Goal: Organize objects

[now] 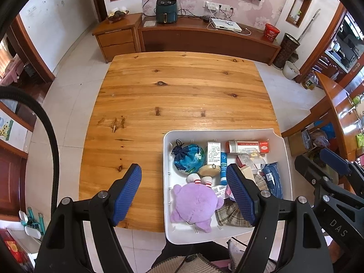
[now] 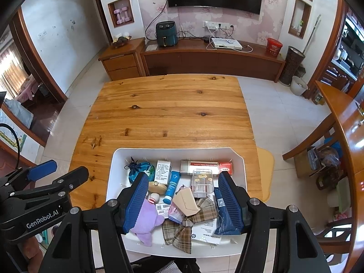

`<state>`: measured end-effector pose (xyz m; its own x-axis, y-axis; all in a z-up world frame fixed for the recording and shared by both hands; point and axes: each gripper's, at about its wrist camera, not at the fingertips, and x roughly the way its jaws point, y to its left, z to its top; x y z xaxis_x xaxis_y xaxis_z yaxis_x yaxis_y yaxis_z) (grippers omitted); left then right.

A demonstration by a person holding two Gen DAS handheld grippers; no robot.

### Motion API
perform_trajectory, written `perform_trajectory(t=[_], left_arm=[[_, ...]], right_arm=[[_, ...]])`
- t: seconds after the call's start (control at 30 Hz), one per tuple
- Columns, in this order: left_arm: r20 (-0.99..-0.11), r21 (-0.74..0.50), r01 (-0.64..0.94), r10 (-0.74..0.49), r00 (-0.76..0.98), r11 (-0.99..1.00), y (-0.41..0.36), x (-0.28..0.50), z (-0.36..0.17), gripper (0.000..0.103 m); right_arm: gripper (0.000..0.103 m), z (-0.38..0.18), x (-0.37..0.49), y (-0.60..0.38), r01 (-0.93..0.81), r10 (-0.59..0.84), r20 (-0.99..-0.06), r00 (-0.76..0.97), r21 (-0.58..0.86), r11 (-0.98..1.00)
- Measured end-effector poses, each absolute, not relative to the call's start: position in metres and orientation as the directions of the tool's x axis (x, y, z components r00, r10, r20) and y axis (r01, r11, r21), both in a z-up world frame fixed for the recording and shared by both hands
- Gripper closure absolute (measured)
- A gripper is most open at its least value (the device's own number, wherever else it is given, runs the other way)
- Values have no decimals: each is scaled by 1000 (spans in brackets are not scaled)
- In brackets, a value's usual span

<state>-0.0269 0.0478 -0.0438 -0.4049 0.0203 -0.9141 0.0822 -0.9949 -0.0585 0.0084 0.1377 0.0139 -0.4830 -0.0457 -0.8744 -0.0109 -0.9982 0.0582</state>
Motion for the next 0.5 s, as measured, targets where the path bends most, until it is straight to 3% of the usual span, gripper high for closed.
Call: perform_trajectory(t=[0.5], left_arm=[[-904,-64,102,14,-428,-993,42,-27,-41,23]], right_arm=[[38,13,4,135,-5,-56,-880,-472,66,-998]])
